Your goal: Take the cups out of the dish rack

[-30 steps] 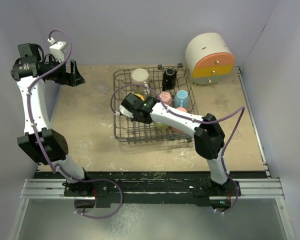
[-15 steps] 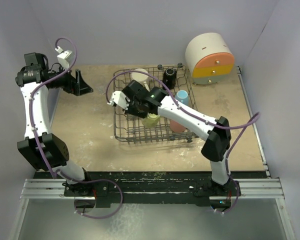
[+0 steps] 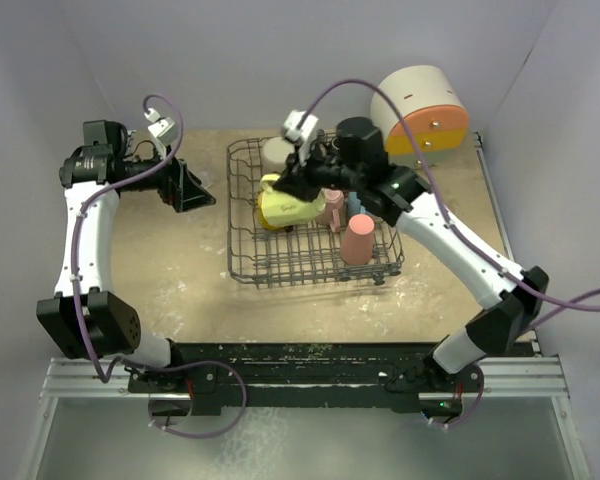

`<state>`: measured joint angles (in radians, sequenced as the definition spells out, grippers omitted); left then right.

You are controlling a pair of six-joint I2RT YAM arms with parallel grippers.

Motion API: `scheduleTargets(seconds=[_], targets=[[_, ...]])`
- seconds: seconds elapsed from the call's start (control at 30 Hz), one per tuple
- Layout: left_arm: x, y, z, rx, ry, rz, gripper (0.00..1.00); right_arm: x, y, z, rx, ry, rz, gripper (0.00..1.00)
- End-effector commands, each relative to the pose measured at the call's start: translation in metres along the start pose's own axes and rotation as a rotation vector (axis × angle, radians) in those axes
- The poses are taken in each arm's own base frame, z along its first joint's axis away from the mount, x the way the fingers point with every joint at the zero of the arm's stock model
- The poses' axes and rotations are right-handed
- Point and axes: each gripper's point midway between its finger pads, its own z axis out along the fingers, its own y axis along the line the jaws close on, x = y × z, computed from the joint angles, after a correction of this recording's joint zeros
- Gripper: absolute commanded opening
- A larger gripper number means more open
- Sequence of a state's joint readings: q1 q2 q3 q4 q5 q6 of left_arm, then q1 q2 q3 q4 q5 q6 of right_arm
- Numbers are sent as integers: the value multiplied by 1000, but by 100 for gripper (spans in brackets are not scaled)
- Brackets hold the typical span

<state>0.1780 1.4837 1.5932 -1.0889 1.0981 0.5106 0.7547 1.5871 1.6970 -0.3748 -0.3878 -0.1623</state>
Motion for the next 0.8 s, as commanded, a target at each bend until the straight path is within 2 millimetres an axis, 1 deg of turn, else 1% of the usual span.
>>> scheduleTargets(seconds=[0.0,0.07,0.13,0.17,0.2,0.27,0.37,0.57,0.63,0.77], targets=[[-28,-35,3,111,-131,79,90,-117,14,-46,-122,-507,75,0],[-33,-46,6,142,-168,71,89,-131,11,-53,-149,-593,130,0],[-41,-56,7,164,-207,96,88,-140,8,-59,-179,-661,202,0],[-44,-61,6,174,-218,80,88,-145,7,-64,-204,-701,240,0],[-46,-65,6,182,-229,81,88,-144,6,-65,-233,-727,287,0],[-51,-71,3,195,-242,76,87,-150,10,-75,-323,-798,339,0],[-58,-81,-1,230,-244,37,87,-152,18,-83,-433,-844,390,0],[-68,-101,-11,281,-264,-37,86,-150,22,-91,-530,-912,433,0],[-74,-104,-13,276,-288,-70,85,-150,23,-93,-563,-941,447,0],[-86,-104,-15,246,-337,-152,81,-152,21,-95,-610,-990,470,0]])
